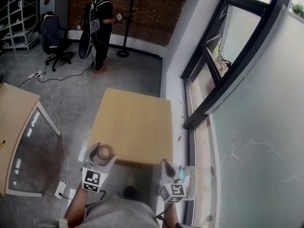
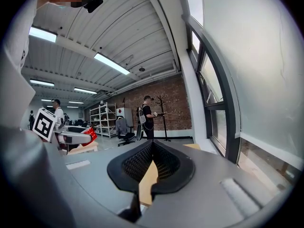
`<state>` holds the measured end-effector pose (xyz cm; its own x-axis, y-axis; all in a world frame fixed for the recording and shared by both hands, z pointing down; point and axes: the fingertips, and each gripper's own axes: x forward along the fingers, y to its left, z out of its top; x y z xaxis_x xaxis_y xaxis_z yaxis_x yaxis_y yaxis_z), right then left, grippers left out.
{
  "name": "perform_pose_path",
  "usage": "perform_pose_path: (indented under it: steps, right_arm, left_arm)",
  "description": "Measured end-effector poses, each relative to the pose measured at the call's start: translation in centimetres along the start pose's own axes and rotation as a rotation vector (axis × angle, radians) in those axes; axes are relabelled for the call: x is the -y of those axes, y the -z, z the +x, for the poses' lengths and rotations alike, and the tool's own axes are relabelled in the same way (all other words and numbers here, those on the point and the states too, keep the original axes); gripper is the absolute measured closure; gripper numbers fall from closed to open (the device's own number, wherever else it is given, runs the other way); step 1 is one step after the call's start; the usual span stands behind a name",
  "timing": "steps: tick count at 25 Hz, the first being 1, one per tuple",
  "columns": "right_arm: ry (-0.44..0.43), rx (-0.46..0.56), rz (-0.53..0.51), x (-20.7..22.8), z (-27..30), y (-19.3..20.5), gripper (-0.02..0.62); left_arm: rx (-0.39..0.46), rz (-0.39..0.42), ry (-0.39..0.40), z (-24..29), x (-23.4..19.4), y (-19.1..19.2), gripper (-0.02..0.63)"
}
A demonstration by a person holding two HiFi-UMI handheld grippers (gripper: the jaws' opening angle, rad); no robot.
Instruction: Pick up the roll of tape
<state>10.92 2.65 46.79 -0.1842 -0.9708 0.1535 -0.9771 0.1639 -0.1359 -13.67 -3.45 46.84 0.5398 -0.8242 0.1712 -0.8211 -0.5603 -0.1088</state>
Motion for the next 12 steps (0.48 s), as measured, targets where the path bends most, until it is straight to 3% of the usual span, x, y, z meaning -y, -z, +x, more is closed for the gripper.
perform_pose_path:
  steps: [12]
  right_arm:
    - [-0.003,-0.015,0.001,-0.08,0.05,0.76,0.581]
  left_arm:
    - [0.001,0.002,0.003,-0.01,0.1,0.07,0.267]
